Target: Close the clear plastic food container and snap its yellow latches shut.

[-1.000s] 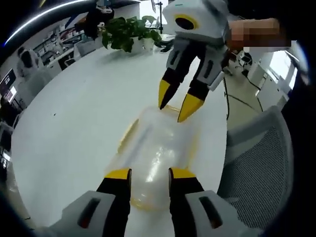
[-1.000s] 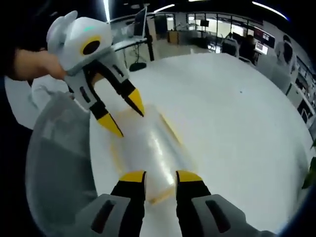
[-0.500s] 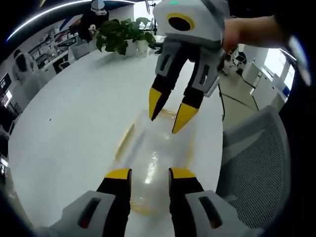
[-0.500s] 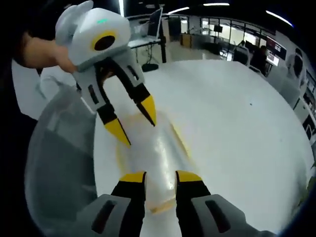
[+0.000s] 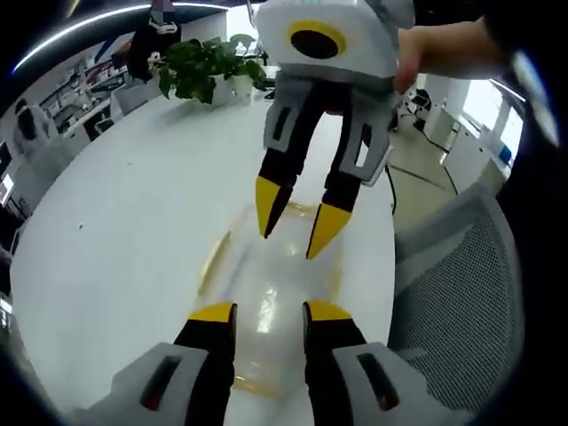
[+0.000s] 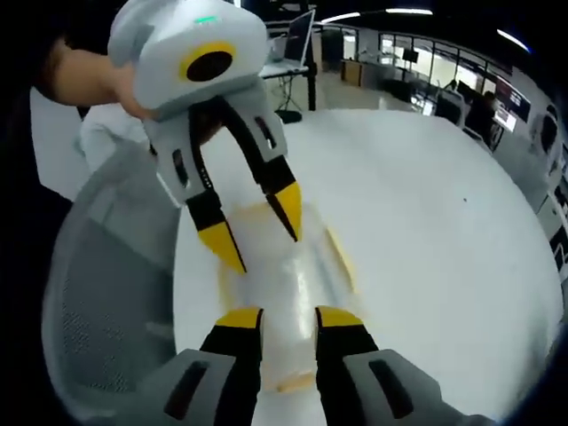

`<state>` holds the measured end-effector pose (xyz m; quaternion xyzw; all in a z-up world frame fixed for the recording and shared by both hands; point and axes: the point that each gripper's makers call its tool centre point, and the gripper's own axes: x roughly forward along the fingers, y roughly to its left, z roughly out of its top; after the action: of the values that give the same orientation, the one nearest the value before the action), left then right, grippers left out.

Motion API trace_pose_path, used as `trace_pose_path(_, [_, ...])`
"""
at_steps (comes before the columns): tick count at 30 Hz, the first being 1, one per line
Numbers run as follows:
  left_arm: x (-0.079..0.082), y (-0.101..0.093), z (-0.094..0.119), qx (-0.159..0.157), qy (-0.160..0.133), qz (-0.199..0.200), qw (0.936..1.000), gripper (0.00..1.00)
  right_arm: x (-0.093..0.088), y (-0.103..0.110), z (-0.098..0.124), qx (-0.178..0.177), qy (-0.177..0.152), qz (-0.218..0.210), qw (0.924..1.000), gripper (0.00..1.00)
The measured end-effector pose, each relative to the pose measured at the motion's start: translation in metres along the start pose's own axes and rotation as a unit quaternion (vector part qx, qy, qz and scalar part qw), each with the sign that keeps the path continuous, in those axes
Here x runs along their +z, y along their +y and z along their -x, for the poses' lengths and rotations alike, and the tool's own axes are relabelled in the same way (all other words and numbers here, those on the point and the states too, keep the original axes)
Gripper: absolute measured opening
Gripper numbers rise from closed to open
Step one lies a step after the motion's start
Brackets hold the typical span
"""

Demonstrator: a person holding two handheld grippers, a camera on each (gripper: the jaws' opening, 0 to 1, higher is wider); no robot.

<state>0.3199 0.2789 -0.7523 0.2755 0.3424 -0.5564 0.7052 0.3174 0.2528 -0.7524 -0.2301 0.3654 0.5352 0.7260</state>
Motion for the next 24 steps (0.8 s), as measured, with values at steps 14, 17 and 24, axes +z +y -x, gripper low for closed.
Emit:
trace_pose_path(14, [-0.002, -0.002, -0.003, -0.008, 0.004, -0.005, 1.0, 0.28, 0.014, -0.006, -0.01, -0.005, -0.006, 0.012, 0.9999, 0.21])
trace_pose_path(17, [0.0, -0.003, -0.003, -0.01, -0.002, -0.004, 0.9999, 0.28, 0.018, -0.008, -0.011, -0.009, -0.006, 0.013, 0.9998, 0.21])
trace_pose_path(24, [0.001, -0.005, -0.001, -0.011, -0.004, -0.009, 0.9999, 0.28, 0.024, -0.018, -0.014, -0.018, -0.006, 0.014, 0.9997, 0.21])
